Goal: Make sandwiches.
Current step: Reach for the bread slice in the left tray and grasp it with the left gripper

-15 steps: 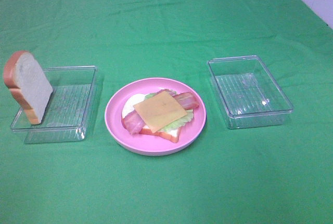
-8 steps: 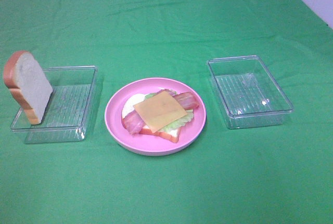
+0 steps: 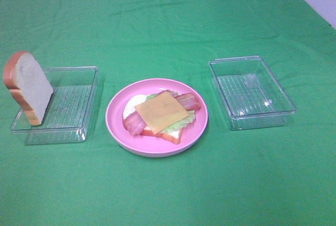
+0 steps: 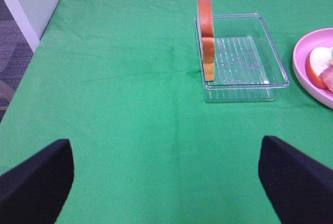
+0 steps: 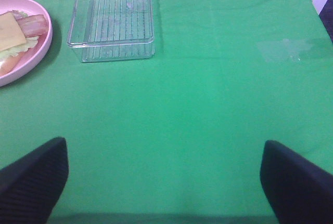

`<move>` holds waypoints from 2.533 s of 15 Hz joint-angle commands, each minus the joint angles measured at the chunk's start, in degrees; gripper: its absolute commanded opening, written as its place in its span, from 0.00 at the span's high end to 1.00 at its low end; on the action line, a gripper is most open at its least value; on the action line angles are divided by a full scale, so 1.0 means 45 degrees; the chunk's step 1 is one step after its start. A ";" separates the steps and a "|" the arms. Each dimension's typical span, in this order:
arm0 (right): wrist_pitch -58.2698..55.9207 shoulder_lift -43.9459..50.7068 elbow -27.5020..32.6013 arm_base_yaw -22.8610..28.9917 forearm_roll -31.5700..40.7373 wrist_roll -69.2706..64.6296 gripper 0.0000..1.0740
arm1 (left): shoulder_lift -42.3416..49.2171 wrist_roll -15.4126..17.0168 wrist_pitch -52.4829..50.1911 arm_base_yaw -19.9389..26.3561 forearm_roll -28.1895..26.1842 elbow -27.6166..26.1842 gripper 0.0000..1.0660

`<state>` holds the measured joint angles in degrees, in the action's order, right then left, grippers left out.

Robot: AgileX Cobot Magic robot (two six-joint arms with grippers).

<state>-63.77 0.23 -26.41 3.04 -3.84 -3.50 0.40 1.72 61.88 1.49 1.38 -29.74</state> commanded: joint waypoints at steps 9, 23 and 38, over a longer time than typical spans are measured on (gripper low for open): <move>0.0140 0.0433 0.0076 -0.0089 0.0064 0.0115 0.10 | 0.0025 0.0000 -0.0038 0.0013 0.0038 0.0013 0.16; 0.0140 0.0433 0.0076 -0.0089 0.0064 0.0115 0.10 | -1.0224 0.0726 -0.3349 -0.0229 0.0229 -0.3667 0.16; 0.0140 0.0433 0.0076 -0.0089 0.0064 0.0115 0.10 | -2.3555 -0.0955 -0.3680 -0.0229 -0.2852 -1.0581 0.16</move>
<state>-63.77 0.23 -26.41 3.04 -3.84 -3.50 -105.08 -2.01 46.12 0.69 -10.54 -77.01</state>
